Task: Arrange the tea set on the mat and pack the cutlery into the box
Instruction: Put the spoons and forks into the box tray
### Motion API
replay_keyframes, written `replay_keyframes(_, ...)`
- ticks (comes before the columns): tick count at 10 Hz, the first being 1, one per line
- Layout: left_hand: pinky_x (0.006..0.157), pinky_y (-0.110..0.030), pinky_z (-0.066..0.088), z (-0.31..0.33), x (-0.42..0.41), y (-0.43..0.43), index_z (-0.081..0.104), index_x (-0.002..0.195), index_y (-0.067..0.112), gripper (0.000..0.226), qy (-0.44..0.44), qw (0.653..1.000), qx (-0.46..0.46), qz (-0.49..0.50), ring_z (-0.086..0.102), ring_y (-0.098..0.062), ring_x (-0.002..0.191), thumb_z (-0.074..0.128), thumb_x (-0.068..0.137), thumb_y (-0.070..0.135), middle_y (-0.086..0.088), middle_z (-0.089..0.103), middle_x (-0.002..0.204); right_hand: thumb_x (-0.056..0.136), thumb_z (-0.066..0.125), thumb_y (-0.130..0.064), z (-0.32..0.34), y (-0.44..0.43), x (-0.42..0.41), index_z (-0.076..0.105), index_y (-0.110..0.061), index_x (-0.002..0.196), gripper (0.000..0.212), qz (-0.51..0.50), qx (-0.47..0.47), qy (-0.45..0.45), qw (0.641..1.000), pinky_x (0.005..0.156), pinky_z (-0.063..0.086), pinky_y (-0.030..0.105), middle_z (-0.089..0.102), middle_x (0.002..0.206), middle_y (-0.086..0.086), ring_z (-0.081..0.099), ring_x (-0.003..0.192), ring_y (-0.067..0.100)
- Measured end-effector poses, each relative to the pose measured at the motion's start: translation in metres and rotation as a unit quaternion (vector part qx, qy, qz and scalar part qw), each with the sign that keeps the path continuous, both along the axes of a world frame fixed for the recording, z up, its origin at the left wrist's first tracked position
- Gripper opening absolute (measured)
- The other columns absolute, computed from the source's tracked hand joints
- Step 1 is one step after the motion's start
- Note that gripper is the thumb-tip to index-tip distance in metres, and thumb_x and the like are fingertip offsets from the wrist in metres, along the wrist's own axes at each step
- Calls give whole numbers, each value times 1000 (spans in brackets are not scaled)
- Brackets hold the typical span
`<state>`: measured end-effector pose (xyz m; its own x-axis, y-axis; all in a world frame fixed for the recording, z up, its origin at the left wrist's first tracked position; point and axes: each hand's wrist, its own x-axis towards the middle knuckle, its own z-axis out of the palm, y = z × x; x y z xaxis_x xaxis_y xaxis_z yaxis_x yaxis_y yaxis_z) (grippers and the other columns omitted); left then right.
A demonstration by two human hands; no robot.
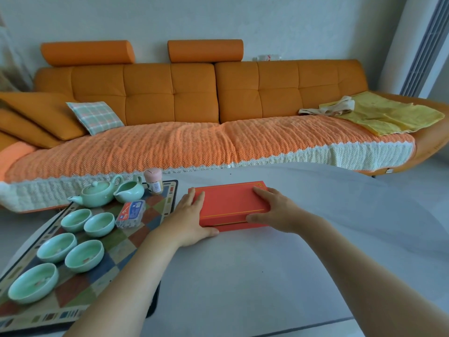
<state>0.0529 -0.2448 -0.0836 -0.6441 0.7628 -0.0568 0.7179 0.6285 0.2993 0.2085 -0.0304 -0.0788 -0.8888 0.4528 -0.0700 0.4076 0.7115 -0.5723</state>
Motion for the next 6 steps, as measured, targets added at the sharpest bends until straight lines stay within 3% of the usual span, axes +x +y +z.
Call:
replay_keyframes(3, 115, -39, 22, -4, -29, 1, 14, 155, 19, 104, 113, 993, 33, 1, 8, -22, 145, 63, 78, 68, 2, 15, 156, 72, 67, -72, -7, -2, -30, 23, -48, 149, 91, -24, 10, 20, 999, 106, 38, 36, 30, 152, -7, 43, 130, 25)
replay_keyframes(5, 118, -40, 14, -5, -24, 1, 10, 156, 16, 96, 138, 990, 30, 3, 3, -26, 147, 56, 86, 63, -2, 12, 160, 60, 59, -85, -9, -4, -41, 20, -55, 144, 97, -38, 36, -1, 999, 107, 39, 46, 33, 149, -8, 43, 128, 30)
replay_keyframes(6, 118, -40, 11, -2, -18, -4, 6, 156, 21, 98, 132, 990, 39, 0, 1, -23, 148, 56, 84, 65, -1, 8, 162, 68, 59, -82, -1, -7, -36, 16, -52, 148, 96, -21, 75, -18, 997, 111, 31, 43, 30, 152, -7, 40, 132, 29)
